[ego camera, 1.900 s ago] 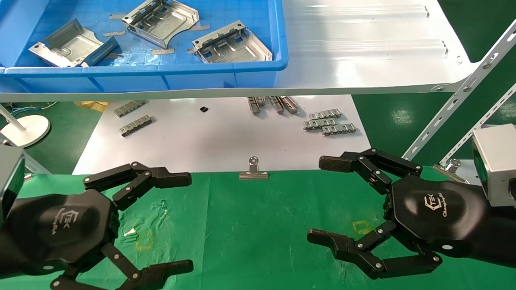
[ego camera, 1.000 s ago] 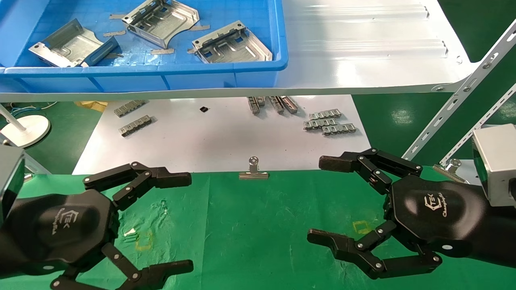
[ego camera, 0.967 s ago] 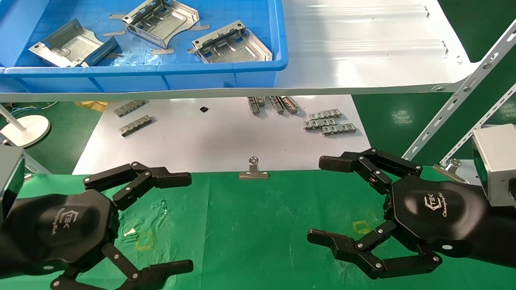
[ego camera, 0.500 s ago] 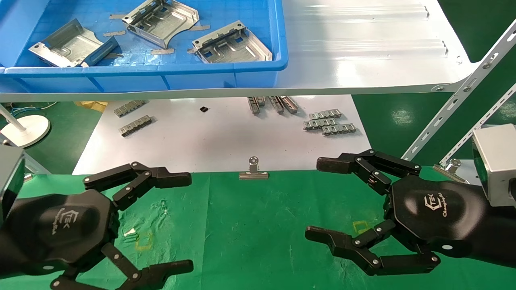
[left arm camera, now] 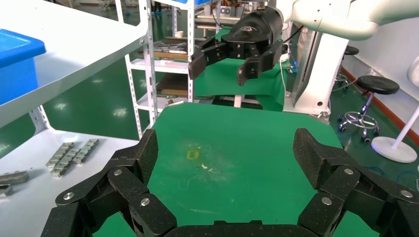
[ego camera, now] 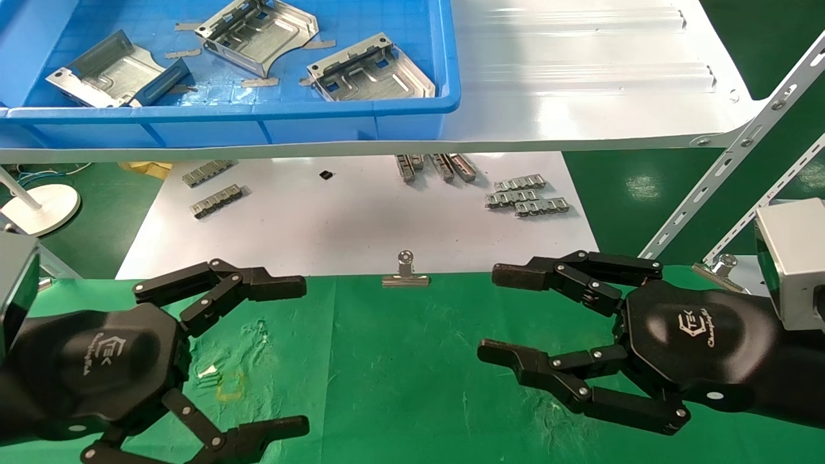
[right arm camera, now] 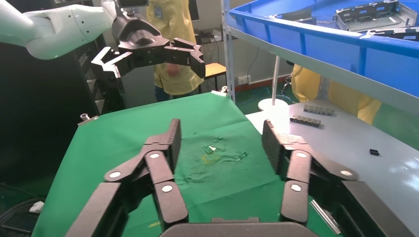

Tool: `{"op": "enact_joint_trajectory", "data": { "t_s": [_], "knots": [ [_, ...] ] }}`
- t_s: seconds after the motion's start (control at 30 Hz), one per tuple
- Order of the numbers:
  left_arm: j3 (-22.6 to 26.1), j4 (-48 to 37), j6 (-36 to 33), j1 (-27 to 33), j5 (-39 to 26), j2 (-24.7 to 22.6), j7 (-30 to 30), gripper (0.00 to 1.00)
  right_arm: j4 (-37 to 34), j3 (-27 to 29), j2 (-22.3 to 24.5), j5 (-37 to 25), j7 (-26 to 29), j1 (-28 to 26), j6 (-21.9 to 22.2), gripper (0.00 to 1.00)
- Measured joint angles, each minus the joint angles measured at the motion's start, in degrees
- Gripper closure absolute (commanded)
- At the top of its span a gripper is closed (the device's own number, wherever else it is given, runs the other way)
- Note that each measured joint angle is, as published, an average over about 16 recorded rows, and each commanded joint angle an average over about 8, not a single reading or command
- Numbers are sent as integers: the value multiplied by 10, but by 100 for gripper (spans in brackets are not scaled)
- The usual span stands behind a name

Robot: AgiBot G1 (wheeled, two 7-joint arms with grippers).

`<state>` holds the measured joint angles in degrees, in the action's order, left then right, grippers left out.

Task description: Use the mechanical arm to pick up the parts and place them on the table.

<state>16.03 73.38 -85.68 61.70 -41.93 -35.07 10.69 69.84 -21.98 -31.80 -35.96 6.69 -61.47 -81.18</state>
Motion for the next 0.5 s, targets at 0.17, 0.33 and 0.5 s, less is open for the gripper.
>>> {"op": "enact_joint_trajectory", "data": {
  "t_s": [0.17,0.33,0.5],
  "knots": [
    [0,0,0,0,0,0,0,0,0,0,0,0,0,0,0,100],
    [-2,2,1,9,-4,1,-4,0,0,0,0,0,0,0,0,100],
    [-1,-9,6,51,-22,-4,-6,0,0,0,0,0,0,0,0,100]
  ]
}}
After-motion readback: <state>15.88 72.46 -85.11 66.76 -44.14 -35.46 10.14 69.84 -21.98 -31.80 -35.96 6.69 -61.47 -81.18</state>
